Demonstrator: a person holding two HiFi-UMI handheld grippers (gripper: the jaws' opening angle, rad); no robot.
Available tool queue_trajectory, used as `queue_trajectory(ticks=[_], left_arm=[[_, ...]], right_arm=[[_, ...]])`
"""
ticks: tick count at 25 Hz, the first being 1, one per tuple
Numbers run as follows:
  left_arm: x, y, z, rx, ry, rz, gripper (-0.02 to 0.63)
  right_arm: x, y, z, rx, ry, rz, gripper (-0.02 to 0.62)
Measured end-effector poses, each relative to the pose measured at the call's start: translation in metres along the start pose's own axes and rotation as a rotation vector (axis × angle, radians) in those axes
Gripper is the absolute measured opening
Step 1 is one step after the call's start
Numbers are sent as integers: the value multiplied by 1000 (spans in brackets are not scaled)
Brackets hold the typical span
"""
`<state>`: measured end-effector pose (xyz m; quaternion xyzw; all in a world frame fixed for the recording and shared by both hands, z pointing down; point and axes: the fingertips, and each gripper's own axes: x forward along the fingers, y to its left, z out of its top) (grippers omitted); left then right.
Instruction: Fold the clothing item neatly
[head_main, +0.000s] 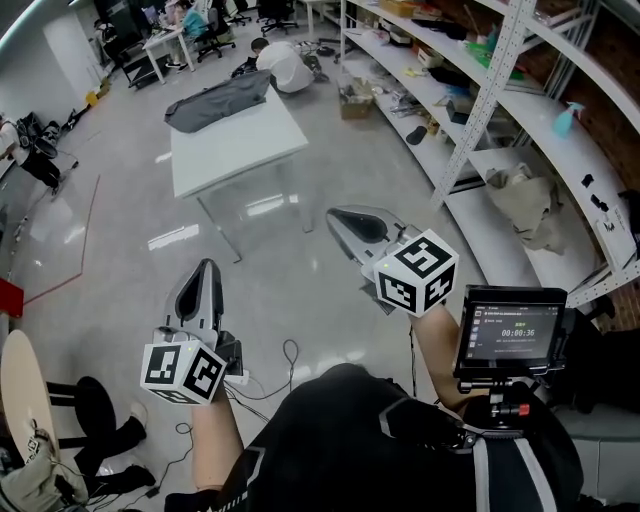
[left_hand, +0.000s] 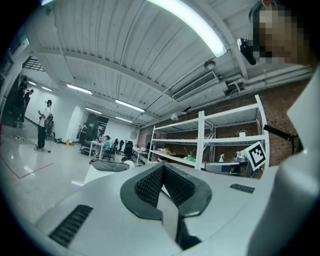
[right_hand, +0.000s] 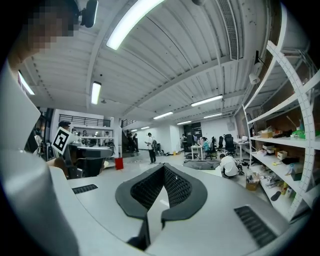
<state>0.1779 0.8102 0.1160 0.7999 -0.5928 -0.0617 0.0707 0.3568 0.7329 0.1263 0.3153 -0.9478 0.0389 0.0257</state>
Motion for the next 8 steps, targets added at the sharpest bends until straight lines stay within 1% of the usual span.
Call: queue_trajectory(ticks=[8], left_arm=[[-2, -8, -13, 37, 37, -15, 0]], right_arm=[[0, 5, -4, 1, 2, 11, 6]])
